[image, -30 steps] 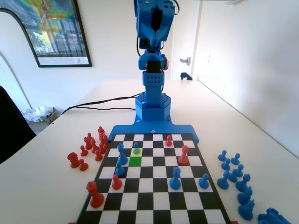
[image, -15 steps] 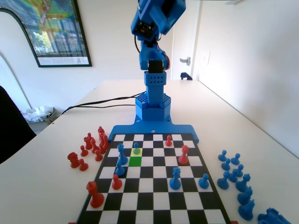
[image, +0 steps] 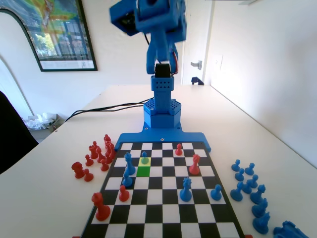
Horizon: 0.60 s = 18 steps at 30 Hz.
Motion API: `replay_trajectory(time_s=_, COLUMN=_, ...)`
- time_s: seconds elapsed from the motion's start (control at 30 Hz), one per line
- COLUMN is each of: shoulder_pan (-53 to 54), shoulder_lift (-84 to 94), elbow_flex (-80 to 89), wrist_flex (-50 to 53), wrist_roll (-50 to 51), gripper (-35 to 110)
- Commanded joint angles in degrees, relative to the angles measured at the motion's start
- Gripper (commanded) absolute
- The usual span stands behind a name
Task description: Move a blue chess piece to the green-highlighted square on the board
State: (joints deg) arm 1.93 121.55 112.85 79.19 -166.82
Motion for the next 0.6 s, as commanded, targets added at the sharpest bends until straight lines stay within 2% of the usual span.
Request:
replay_trajectory(time_s=0.0, shoulder_pan=1.8, shoulder_lift=-0.1, elbow_flex=1.3, wrist_flex=-2.5, wrist_roll=-7.1, gripper=1)
replay_trajectory(time_s=0.43, shoulder_pan=4.9, shoulder_lift=-1.4, elbow_flex=16.7, wrist_flex=-12.4, wrist_roll=-16.4, gripper=2)
replay_trajectory(time_s=0.57, shoulder_pan=4.2, shoulder_lift=-2.0, elbow_flex=23.9, wrist_flex=-19.1, wrist_roll=-17.7, gripper=3)
